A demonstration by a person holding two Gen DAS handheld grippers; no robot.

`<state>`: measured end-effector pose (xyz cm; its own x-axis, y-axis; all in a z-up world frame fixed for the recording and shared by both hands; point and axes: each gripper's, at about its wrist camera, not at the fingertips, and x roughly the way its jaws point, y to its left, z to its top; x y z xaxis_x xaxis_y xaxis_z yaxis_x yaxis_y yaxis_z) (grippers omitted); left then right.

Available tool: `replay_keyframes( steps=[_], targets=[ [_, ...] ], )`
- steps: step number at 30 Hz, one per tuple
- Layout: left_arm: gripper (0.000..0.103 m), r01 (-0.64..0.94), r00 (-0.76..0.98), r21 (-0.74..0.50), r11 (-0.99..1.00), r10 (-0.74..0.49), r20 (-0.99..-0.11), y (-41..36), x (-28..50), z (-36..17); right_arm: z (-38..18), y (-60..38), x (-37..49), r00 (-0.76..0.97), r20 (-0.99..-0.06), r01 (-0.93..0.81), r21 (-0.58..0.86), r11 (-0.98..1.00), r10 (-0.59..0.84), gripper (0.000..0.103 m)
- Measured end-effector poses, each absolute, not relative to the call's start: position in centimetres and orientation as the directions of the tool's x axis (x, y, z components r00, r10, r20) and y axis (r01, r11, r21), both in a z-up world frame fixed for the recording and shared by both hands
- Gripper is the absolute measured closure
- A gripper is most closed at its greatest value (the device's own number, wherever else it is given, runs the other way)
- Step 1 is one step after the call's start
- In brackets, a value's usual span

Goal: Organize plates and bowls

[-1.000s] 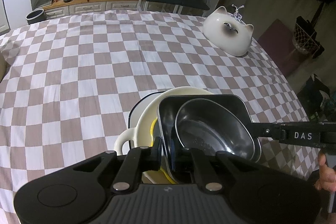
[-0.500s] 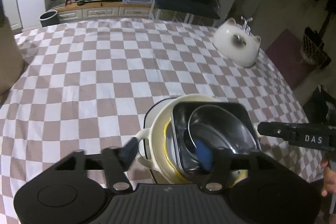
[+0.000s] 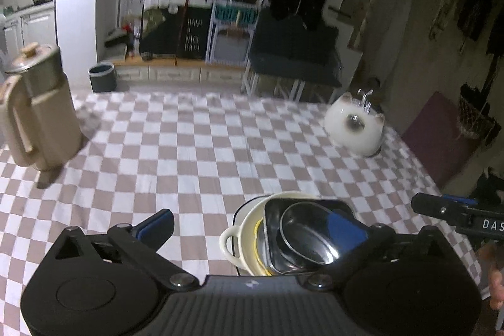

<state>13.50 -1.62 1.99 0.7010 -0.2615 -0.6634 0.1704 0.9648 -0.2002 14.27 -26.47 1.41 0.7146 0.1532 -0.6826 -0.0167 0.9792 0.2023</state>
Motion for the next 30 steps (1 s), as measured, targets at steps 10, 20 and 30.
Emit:
replay_keyframes(
  steps=[10,20,30],
  targets=[
    [0.000,0.185,0.792,-0.149,0.971,-0.237,-0.562,-1.6,7.8,4.6,3.8,-25.6,9.5,0.811,-0.563,-0.062,0.193,0.979,0.163,0.000],
    [0.000,0.135,0.848,-0.058,0.989,-0.146,-0.509,-1.2,2.8,4.5,3.7,-24.4,5.6,0.845,-0.518,-0.079,0.124,0.989,0.132,0.000],
    [0.000,0.128,0.855,0.053,0.990,-0.083,-0.513,-2.7,-0.7,1.8,1.3,-24.2,2.5,0.842,-0.528,-0.062,0.114,0.991,0.114,0.000]
  ],
)
